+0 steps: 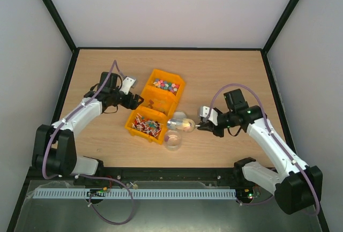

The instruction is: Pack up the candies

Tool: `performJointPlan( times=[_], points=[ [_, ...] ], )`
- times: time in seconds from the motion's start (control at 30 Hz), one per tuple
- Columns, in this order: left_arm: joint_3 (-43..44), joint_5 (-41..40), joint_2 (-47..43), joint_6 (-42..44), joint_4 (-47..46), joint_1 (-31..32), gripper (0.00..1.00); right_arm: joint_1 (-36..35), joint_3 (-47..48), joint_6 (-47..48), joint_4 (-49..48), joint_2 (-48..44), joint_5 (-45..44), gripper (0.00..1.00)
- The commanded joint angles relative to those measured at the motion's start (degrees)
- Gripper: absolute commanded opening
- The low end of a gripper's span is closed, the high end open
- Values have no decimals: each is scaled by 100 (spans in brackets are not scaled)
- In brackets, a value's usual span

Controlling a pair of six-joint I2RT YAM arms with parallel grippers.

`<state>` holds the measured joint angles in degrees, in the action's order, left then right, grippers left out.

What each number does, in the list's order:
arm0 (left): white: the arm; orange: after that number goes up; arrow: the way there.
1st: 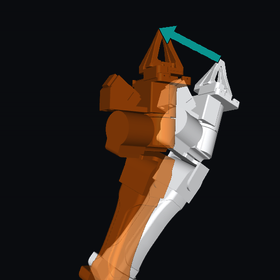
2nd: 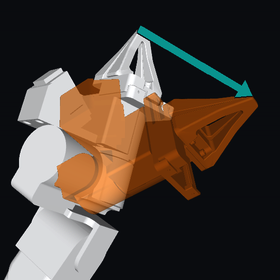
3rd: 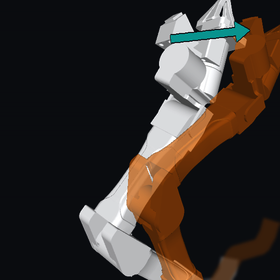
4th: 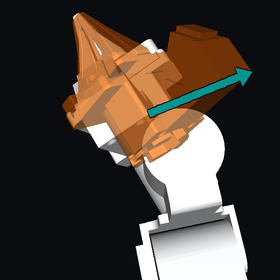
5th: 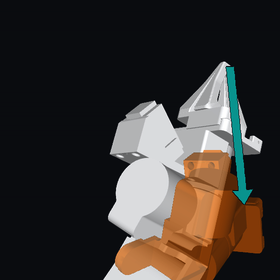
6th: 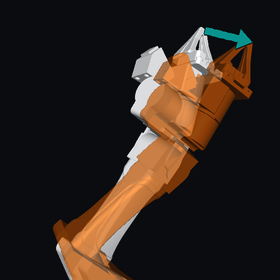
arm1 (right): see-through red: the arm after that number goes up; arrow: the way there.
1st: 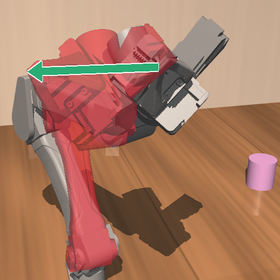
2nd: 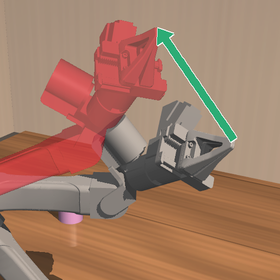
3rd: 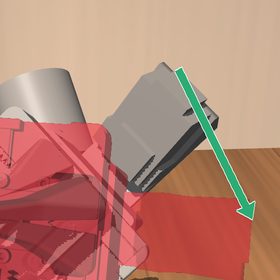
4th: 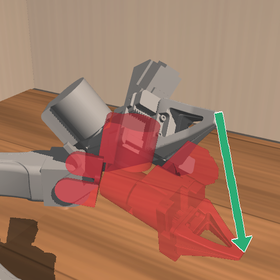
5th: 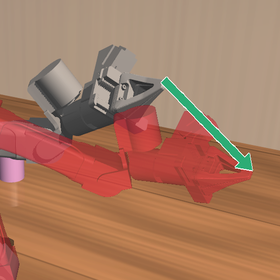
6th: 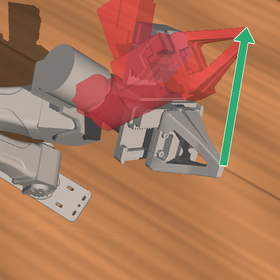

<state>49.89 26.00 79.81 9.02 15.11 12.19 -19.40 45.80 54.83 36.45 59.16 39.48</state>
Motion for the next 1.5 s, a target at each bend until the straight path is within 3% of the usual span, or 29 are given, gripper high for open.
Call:
performJointPlan(
  times=[0.0,0.53,0.73,0.97,1.47],
  points=[
    [105,105,-190,92,132,-23,80,15,4,638,1076,-184,-76,1],
    [-14,125,-233,-30,-14,-23,79,-372,836,586,2070,368,-1158,1],
    [-6,120,-213,-53,-28,-23,79,-918,945,175,1955,566,-1584,1],
    [-12,158,-227,-126,-52,-31,79,-1051,1222,-251,1936,988,-1890,1],
    [94,215,-35,-216,-149,-28,79,-1343,1667,-236,2364,1429,-2376,1]
  ],
)
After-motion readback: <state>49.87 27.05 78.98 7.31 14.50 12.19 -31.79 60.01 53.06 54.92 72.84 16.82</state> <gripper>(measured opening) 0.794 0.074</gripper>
